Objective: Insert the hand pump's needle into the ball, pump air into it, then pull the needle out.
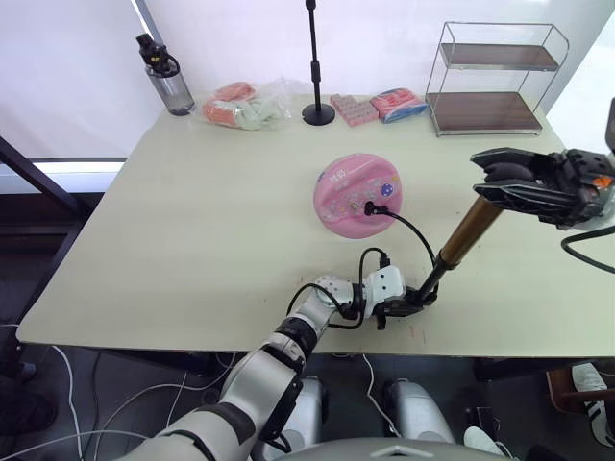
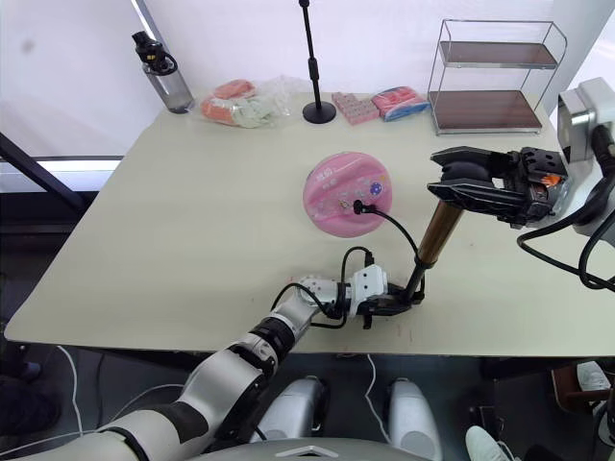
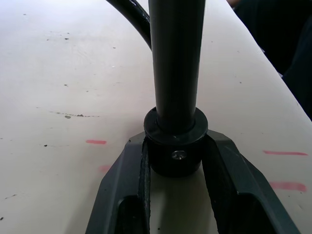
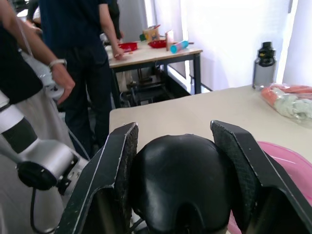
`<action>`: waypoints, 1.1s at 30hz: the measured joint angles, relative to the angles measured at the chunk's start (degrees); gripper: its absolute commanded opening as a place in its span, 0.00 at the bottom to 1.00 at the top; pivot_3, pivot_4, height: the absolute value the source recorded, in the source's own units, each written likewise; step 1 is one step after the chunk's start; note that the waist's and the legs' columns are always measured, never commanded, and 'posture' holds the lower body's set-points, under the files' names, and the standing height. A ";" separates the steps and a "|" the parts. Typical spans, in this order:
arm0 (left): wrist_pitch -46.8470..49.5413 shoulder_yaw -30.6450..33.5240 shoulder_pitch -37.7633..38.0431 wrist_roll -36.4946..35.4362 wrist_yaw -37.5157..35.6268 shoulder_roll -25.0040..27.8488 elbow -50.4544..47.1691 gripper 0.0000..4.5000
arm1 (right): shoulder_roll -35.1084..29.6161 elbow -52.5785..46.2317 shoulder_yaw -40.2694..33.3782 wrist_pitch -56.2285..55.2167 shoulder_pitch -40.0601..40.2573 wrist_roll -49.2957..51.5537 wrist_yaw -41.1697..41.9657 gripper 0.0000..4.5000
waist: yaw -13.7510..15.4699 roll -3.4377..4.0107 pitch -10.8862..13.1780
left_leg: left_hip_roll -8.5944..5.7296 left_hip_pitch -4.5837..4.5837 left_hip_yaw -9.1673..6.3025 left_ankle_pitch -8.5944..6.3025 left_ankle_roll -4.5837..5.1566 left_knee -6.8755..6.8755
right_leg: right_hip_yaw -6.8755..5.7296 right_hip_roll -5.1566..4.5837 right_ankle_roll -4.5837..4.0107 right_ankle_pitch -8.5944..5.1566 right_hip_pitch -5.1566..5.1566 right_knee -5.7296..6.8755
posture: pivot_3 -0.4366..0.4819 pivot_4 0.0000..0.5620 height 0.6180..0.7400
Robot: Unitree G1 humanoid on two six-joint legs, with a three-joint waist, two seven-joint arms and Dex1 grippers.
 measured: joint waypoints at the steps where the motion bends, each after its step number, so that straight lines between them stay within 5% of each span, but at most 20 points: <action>1: 0.32 -0.10 -0.18 0.01 -0.12 0.04 0.00 0.23 | 0.08 -0.28 0.01 0.00 0.00 -0.18 0.01 0.43 | -0.01 0.00 0.00 | 0.00 0.00 0.01 0.00 0.00 0.02 | 0.00 0.00 0.00 0.00 0.00 0.00 | 0.48 0.27 0.93; 10: 6.04 -1.17 -2.56 0.20 -2.92 0.24 -0.44 0.23 | 1.67 -1.20 -0.01 -0.56 0.58 -2.25 0.57 0.43 | 0.03 -0.13 -0.08 | 0.00 0.03 -0.07 0.00 0.00 0.04 | -0.06 0.00 0.01 -0.01 0.06 0.00 | 0.48 0.27 0.93; 22: 11.81 -3.15 -2.60 2.42 -2.45 1.48 -1.67 0.23 | 6.72 -5.82 2.22 -10.93 12.93 -9.31 1.03 0.43 | -0.66 -1.84 -1.76 | 0.40 1.25 -0.61 -0.23 -0.37 -0.43 | -0.30 0.00 -0.55 -0.40 1.19 -0.11 | 0.48 0.27 0.93; 33: 11.79 -3.20 -2.04 2.64 -3.23 1.74 -2.94 0.23 | 10.33 0.18 7.43 -9.52 13.61 -13.32 -2.45 0.43 | -0.95 -1.40 -2.12 | 0.33 1.16 -0.92 -0.08 -0.11 -0.55 | -0.61 -0.01 -0.58 -0.50 1.15 -0.12 | 0.48 0.27 0.93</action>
